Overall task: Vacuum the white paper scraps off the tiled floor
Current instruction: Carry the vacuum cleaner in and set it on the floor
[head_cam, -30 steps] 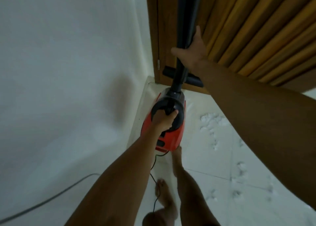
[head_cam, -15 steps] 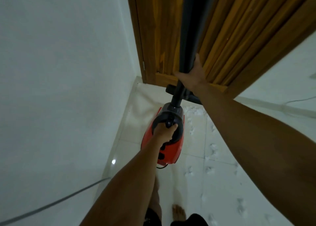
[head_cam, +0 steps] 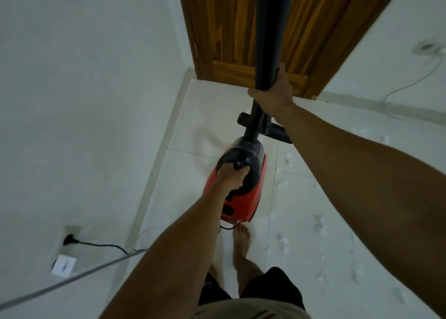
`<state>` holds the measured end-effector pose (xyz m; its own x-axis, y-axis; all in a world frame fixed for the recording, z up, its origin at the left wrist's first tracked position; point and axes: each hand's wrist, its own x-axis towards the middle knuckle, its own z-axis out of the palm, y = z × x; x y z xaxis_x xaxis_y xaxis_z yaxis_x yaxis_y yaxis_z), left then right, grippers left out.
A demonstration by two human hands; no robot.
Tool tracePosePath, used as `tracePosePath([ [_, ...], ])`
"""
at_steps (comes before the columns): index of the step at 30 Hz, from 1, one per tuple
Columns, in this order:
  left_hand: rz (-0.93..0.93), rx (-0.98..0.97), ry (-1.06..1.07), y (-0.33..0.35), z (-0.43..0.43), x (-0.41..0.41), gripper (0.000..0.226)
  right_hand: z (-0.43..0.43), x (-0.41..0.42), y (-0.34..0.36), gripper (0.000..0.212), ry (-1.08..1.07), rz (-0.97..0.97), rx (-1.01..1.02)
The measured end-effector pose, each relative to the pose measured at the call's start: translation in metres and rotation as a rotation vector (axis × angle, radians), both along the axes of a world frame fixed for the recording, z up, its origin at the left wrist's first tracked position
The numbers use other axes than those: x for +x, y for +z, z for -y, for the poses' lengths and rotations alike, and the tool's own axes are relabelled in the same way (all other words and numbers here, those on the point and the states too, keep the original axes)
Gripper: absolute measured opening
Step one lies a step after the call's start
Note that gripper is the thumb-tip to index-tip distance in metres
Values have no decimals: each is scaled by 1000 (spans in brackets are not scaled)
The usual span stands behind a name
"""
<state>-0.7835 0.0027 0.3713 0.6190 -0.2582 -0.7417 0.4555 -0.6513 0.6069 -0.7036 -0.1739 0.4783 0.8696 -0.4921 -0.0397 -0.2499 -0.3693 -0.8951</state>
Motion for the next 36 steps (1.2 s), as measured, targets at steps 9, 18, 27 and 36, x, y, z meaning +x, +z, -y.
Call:
tracePosePath([
  [9,33,-13,-71,1,-62,-130,32,-63,-136,7,71,-54,10,-46],
  [18,-58,-11,-94,-33,-111,-268,31,-113,-269,-28,58,-16,-114,-69],
  [27,-87,47,-115,-74,-119,-398,36,-117,-394,-76,55,-16,-201,-27],
  [36,-111,127,-98,-157,-148,-512,41,-140,-496,-167,56,11,-271,40],
])
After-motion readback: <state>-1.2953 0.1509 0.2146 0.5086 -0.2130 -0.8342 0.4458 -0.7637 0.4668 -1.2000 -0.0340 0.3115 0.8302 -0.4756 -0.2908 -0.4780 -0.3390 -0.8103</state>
